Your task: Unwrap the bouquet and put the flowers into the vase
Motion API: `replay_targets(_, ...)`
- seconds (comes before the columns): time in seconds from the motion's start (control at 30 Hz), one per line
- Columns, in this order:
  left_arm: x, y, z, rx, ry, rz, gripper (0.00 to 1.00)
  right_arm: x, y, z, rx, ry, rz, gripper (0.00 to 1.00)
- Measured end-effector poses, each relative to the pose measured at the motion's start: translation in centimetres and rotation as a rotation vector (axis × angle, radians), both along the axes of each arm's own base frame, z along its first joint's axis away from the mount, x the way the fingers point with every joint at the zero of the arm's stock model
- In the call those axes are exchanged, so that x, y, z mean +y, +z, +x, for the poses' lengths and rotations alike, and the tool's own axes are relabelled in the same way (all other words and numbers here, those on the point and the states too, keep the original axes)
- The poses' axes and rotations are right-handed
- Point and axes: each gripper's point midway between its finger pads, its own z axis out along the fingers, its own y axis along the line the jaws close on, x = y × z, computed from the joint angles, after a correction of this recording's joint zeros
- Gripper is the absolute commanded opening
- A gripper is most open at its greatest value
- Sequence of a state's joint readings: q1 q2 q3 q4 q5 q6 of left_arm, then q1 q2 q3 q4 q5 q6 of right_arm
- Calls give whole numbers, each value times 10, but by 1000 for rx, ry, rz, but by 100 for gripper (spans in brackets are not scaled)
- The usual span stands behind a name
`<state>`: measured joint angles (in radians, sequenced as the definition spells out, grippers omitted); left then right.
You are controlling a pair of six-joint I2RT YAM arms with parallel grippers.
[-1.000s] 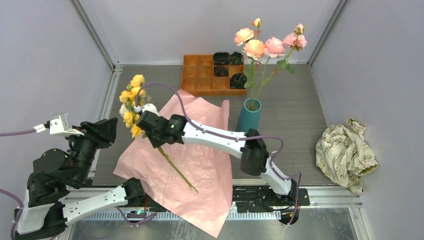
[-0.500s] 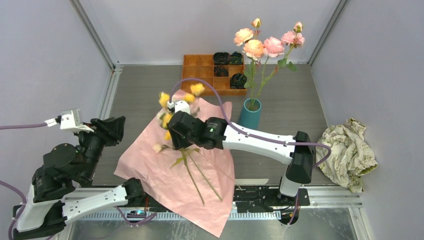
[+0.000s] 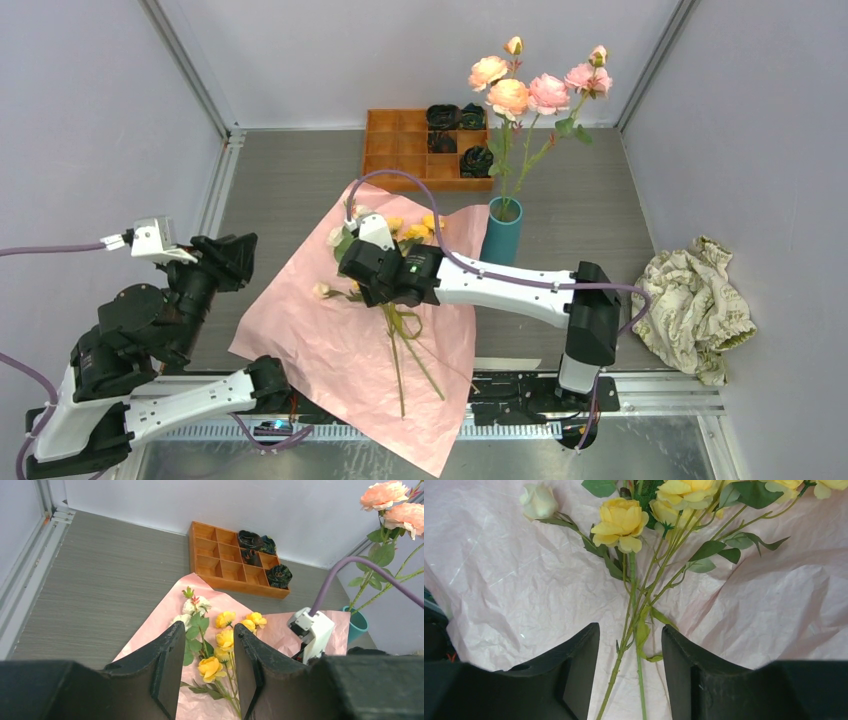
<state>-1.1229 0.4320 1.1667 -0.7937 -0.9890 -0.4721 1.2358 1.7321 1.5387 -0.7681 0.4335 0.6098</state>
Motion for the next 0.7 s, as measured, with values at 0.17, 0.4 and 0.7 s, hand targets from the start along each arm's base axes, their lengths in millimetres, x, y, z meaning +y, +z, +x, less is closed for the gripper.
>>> replay_targets(0.17, 1, -2, 0, 1, 6, 2, 42, -1, -39, 7, 22, -33, -94, 49)
replay_targets(0.4, 1, -3, 0, 1, 7, 4, 42, -25, -109, 35, 121, -132, -212, 43)
replay_targets(0.7, 6, -8, -1, 0, 18, 3, 42, -23, -119, 59, 159, -180, -173, 38)
